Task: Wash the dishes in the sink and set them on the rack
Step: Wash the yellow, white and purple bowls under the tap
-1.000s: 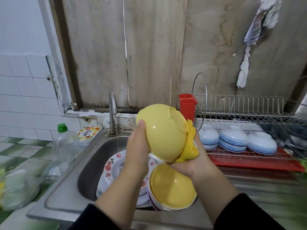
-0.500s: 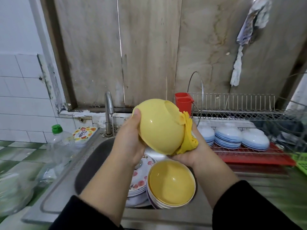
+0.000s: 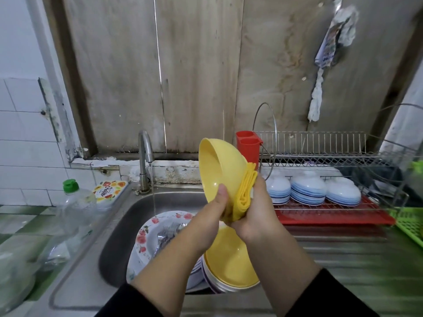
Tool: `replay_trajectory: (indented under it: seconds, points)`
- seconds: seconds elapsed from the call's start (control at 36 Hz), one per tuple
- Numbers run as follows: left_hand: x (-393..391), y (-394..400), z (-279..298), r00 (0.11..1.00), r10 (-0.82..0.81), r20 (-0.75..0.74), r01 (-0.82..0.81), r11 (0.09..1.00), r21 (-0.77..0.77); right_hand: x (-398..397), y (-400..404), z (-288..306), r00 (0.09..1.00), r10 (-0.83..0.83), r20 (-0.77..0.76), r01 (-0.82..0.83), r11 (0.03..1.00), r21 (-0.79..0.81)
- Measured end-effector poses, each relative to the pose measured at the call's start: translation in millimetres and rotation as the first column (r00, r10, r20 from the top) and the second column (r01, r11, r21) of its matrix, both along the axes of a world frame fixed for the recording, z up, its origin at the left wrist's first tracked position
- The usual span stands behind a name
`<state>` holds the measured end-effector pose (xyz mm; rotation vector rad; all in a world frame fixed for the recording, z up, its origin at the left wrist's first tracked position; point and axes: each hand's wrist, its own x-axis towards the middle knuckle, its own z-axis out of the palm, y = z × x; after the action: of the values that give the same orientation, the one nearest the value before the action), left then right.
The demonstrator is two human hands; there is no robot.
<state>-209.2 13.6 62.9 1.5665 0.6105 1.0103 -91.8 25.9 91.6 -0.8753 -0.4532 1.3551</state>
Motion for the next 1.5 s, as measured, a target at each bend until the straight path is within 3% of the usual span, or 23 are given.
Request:
replay_trajectory:
  seconds: [0.08, 0.14, 0.22, 0.33, 0.44, 0.5, 0.64, 0.78, 0.92, 1.03, 1.19, 1.36, 1.5]
  points:
    - [-2.9, -3.3, 11.6, 0.995, -0.055, 0.087, 0.065, 0.991, -0.117, -9.3, -0.3, -5.5, 0.928, -0.147, 0.343, 0.127, 0.989, 0.081]
    - [9.1, -5.3, 28.4, 0.986, -0.136, 0.098, 0.158, 0.952, -0.261, -11.4, -1.4, -7.4, 0.764, -0.289, 0.578, 0.216, 0.957, 0.192]
    - [2.5, 0.6, 34.2, 0.949, -0.195, 0.248, 0.274, 0.896, -0.348, -3.3, -0.4, -11.4, 0.491, -0.404, 0.772, 0.123, 0.909, 0.398]
    - [-8.1, 12.7, 39.0, 0.879, -0.066, 0.472, 0.320, 0.816, -0.482, 9.9, -4.1, -4.4, 0.197, -0.415, 0.888, -0.212, 0.867, 0.452]
    - [-13.9, 22.4, 42.3, 0.827, -0.007, 0.562, 0.383, 0.739, -0.554, 15.5, -8.6, 9.6, -0.203, -0.377, 0.904, -0.411, 0.871, 0.271]
    - [-15.2, 23.6, 42.4, 0.834, -0.006, 0.551, 0.379, 0.734, -0.564, 17.1, -10.7, 15.7, -0.317, -0.360, 0.878, -0.452, 0.871, 0.194]
    - [-12.4, 19.6, 45.0, 0.823, 0.039, 0.567, 0.373, 0.715, -0.591, 16.3, -20.8, 24.4, -0.325, -0.295, 0.898, -0.481, 0.870, 0.112]
    - [-10.0, 17.7, 42.2, 0.867, 0.080, 0.492, 0.296, 0.712, -0.637, 27.3, -32.2, 29.3, -0.347, -0.207, 0.915, -0.453, 0.891, 0.029]
    - [-3.1, 10.4, 46.8, 0.888, 0.117, 0.444, 0.244, 0.699, -0.672, 48.8, -49.2, 33.2, -0.332, -0.132, 0.934, -0.358, 0.934, 0.005]
    - [9.8, 7.6, 48.2, 0.876, 0.075, 0.476, 0.304, 0.680, -0.667, 75.6, -61.5, 34.6, -0.387, -0.127, 0.914, -0.316, 0.949, -0.002]
    - [38.2, 6.9, 52.0, 0.847, -0.038, 0.530, 0.419, 0.662, -0.621, 111.4, -80.5, 37.1, -0.432, -0.226, 0.873, -0.276, 0.955, 0.110]
    - [90.3, 6.4, 62.6, 0.881, -0.227, 0.416, 0.423, 0.770, -0.477, 164.8, -100.9, 49.4, -0.504, -0.309, 0.807, -0.194, 0.950, 0.243]
    - [140.4, 9.8, 69.4, 0.942, -0.222, 0.252, 0.309, 0.868, -0.389, 199.9, -115.4, 63.5, -0.641, -0.330, 0.693, -0.154, 0.940, 0.305]
